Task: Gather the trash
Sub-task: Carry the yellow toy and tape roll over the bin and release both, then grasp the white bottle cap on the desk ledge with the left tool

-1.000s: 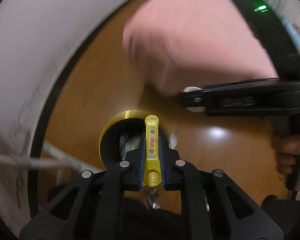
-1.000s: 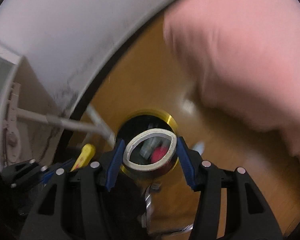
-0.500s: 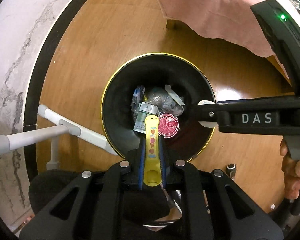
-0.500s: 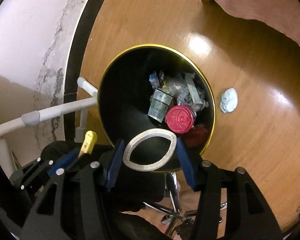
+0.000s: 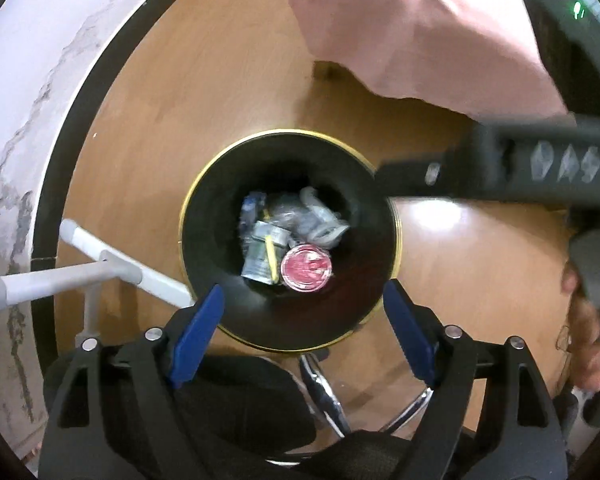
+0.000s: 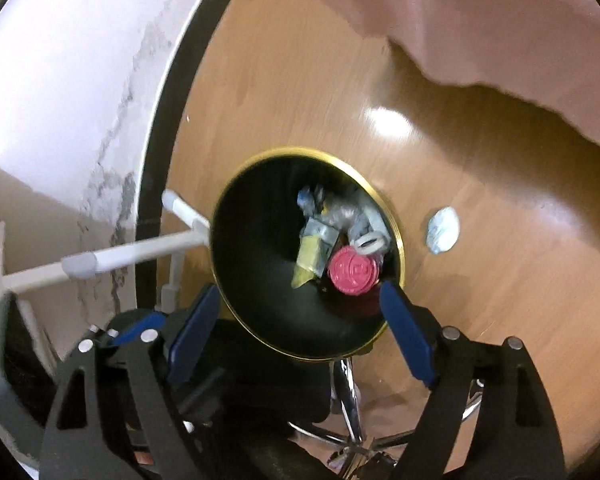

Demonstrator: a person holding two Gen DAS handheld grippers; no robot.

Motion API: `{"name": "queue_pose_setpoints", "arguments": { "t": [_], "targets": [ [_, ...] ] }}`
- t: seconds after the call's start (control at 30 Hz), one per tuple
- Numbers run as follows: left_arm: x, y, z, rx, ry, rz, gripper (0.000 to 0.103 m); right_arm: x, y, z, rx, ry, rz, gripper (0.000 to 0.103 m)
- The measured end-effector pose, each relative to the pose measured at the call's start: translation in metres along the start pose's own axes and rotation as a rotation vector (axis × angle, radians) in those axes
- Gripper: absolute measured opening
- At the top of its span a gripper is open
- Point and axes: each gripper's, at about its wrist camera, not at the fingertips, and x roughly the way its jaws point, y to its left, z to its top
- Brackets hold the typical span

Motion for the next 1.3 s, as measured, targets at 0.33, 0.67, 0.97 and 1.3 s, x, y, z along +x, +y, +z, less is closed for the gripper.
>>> {"name": "queue_pose_setpoints", "arguments": {
  "t": [0.33,0.67,0.97,1.3],
  "targets": [
    [-0.234,-0.077,-0.034,0.187,-0.505,-0.177,0.094,-0.244,0.045,-0.065,-0.185,-0.784,-0.363,0.096],
    [-0.364,0.136,-0.124,-0.354,-0.823,0.272,0.096,-0.238,0.206,-0.12,-0.513,-0.874,-0.271,0.096],
    [-0.364,0.328,-0.251,-0.887,-0.711,0.349,0.096,-0.134,0.395,-0.187,-0.972,-0.704,-0.119,0.096],
    [-0.331,0.396,-0.218,-0.943,-0.608,0.344,0.094,-0.067,0.482,-0.204,-1.148,-0.511,-0.125,0.096]
  ]
}}
